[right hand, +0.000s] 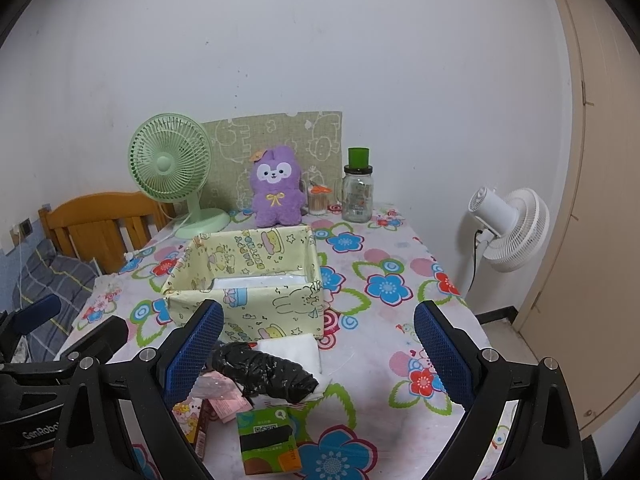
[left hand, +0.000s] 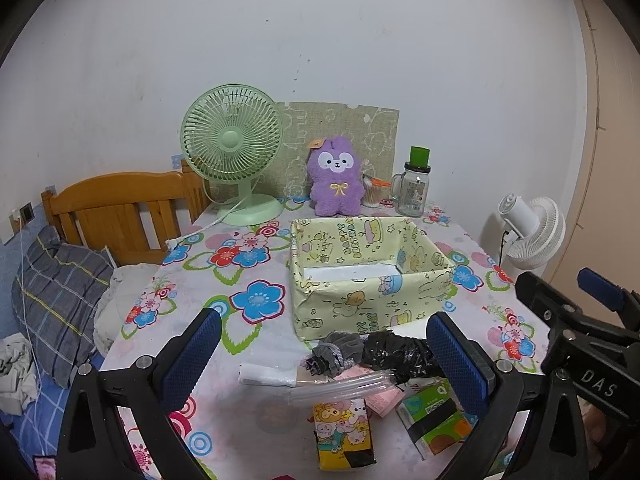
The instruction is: Organize soft objects
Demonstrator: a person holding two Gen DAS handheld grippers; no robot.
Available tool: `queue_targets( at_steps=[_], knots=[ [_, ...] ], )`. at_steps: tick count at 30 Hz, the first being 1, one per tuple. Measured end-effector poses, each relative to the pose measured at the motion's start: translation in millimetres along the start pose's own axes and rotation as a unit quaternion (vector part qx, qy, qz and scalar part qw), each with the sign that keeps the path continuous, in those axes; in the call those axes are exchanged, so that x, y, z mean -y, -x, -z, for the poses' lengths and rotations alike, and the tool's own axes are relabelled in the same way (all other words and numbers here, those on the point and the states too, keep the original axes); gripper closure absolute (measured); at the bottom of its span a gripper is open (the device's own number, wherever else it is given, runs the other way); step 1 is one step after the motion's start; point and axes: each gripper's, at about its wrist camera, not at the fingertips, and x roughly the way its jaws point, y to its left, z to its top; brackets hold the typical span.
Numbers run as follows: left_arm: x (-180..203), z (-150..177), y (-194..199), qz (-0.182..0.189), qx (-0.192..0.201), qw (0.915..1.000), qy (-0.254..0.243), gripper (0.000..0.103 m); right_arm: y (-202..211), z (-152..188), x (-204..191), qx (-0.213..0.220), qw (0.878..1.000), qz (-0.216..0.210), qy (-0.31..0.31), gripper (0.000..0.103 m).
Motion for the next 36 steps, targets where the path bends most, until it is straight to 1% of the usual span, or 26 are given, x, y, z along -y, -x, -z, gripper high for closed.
queue_targets(
  at_steps=[4, 13, 20, 26, 36],
  knots=[
    [-0.5, 0.1, -2.2, -0.007, -0.002, 1.0000, -0.003, 0.000, -1.2, -1.0, 1.4, 0.000, 1.000, 0.000, -0.001, 0.005],
    [-5.4, 2.0, -16.6, -0.005, -0.018, 0.9998, -0.001, 0.000, -10.7, 0.3, 1.6, -0.009, 1.000, -0.004, -0.001, 0.005],
    [-7.0, 5.9, -21.6, -0.003, -0.023, 0.9997, 0.001, 0.001, -16.5, 2.6, -2.1, -0.013, 1.000, -0.005, 0.006, 0.005],
    [-5.3, 15.8, -31.8, 0.006, -0.038, 0.9993, -0.002, 0.001, -28.3, 10.0, -6.1, -0.030, 0.999, -0.015, 0.014, 0.005],
    [-5.5, 24.3, -50.3, 0.004, -0.061, 0.9981, -0.007, 0.002, -50.6, 19.8, -13.8, -0.056, 0.998, -0.030, 0.019, 0.005]
  ],
)
